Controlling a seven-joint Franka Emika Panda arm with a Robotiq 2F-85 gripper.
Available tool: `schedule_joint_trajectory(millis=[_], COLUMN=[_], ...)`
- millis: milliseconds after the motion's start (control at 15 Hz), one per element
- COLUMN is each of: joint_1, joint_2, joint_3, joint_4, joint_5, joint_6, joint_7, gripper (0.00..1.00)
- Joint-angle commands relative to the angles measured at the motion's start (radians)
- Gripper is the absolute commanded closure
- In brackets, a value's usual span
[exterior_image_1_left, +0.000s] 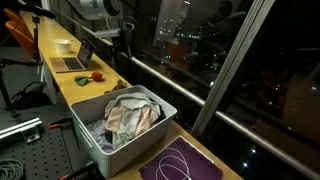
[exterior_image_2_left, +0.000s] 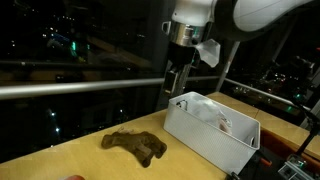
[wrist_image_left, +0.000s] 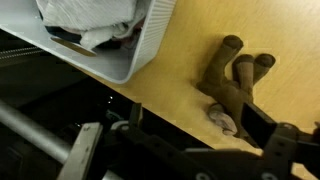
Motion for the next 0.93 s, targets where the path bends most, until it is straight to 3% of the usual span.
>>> schedule_joint_trajectory(millis=[0,400,867], joint_1=[0.039,0.078,0.062], joint_2=[0.194,0.473,0.704], joint_3=[-0.013,-0.025,0.021], joint_4=[0.22,0.512,0.736], joint_5=[-0.014,0.031,0.148], joint_6=[-0.029,-0.044,-0.11], joint_7=[-0.065,-0.194,-0.292], gripper=[0.0,0.0,0.0])
